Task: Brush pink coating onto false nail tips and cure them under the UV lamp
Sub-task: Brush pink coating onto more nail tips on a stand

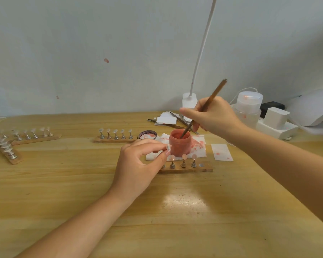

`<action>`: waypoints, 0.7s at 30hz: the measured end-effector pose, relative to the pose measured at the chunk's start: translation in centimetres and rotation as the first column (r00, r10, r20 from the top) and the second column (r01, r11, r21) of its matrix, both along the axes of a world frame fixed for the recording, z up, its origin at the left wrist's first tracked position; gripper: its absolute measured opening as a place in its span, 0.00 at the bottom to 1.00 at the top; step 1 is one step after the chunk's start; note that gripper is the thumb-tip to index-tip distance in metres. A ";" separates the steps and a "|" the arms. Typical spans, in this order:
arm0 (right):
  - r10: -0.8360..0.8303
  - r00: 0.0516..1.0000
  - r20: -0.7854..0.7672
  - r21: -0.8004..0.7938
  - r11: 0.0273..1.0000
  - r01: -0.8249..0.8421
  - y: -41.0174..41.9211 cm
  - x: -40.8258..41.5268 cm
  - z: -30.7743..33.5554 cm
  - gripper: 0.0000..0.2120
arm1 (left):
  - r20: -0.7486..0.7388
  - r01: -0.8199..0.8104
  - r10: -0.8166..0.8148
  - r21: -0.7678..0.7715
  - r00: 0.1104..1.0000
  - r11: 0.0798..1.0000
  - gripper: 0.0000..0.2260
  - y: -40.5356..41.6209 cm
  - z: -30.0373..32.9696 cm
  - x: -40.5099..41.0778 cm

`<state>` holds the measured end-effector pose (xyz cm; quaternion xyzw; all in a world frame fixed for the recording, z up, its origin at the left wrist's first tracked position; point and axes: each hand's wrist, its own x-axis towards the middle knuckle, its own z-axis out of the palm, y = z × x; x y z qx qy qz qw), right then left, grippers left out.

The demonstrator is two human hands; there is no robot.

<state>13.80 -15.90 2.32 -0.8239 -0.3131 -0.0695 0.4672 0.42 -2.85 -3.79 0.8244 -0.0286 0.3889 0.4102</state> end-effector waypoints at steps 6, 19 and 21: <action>-0.004 0.992 0.129 -0.204 0.978 0.031 1.6 0.1 -1.0 0.25 | -0.015 -0.008 0.008 -0.010 1.000 1.000 0.08 0.0 0.1 0.0; -0.201 0.979 -0.022 0.121 0.972 0.202 -0.5 0.9 -0.7 0.21 | -0.036 -0.038 0.036 -0.042 0.999 0.998 0.09 0.2 0.0 0.0; -0.201 0.979 -0.040 0.143 0.968 0.204 -0.8 1.0 -0.7 0.21 | -0.041 -0.036 0.035 -0.039 0.999 0.999 0.10 0.2 0.0 0.0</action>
